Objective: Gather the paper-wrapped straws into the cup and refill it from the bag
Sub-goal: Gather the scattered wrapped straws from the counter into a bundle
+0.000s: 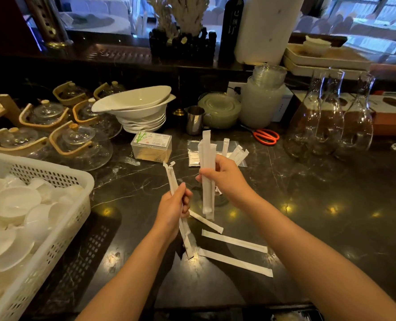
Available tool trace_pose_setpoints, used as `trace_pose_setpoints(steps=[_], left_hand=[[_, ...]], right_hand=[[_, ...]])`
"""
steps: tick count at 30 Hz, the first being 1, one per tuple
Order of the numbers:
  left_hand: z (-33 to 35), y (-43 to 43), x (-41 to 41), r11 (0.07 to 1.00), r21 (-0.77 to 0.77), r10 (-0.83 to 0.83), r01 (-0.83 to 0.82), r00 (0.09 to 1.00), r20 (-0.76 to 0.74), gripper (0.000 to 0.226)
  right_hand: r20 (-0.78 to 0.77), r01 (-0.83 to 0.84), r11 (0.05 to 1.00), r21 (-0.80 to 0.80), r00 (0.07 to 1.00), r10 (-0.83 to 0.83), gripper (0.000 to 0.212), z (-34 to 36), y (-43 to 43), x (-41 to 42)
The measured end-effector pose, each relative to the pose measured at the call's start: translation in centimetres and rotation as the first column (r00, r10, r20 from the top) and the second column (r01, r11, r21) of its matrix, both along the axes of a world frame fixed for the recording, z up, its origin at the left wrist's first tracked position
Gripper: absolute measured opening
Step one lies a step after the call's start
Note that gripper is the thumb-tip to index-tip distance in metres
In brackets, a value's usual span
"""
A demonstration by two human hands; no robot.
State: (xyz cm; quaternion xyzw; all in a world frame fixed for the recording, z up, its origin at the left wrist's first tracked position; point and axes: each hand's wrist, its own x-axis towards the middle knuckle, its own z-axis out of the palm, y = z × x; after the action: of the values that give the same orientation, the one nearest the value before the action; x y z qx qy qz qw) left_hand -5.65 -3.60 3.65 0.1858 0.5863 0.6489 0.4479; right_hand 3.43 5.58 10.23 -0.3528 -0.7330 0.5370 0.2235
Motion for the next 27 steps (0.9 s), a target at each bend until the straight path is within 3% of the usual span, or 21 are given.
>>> trace_pose_setpoints(steps=[4,7,10,16,23,27], left_hand=[[1.4,0.6,0.1,0.999,0.026,-0.021,0.021,1.000,0.007,0.038],[1.9,0.9,0.6,0.998,0.040,-0.044,0.042,0.998,0.039,0.039],[2.1,0.8,1.2,0.997,0.063,-0.050,0.044,0.994,0.102,0.030],[1.3,0.7,1.5,0.999,0.037,-0.014,0.010,0.993,0.121,0.036],[0.1,0.2,1.3,0.997,-0.046,-0.051,0.060,0.985,0.165,0.053],[-0.4,-0.1,1.1,0.993,-0.025,-0.106,0.113,0.975,0.197,0.056]], right_hand=[[-0.052,-0.009,0.987,-0.158,0.999,0.000,0.028,0.5,-0.5,0.0],[-0.093,-0.016,0.977,-0.212,0.996,-0.004,0.024,0.1,-1.0,0.0],[-0.087,0.003,0.981,-0.194,0.996,-0.021,0.019,-0.5,-1.3,-0.1],[-0.005,-0.053,0.997,-0.047,0.999,0.053,0.013,-1.4,-1.9,-0.3],[0.077,-0.149,0.975,-0.164,0.984,0.163,0.029,-1.7,-1.9,-0.4],[0.142,-0.200,0.971,-0.127,0.966,0.218,0.030,-1.7,-2.0,-0.5]])
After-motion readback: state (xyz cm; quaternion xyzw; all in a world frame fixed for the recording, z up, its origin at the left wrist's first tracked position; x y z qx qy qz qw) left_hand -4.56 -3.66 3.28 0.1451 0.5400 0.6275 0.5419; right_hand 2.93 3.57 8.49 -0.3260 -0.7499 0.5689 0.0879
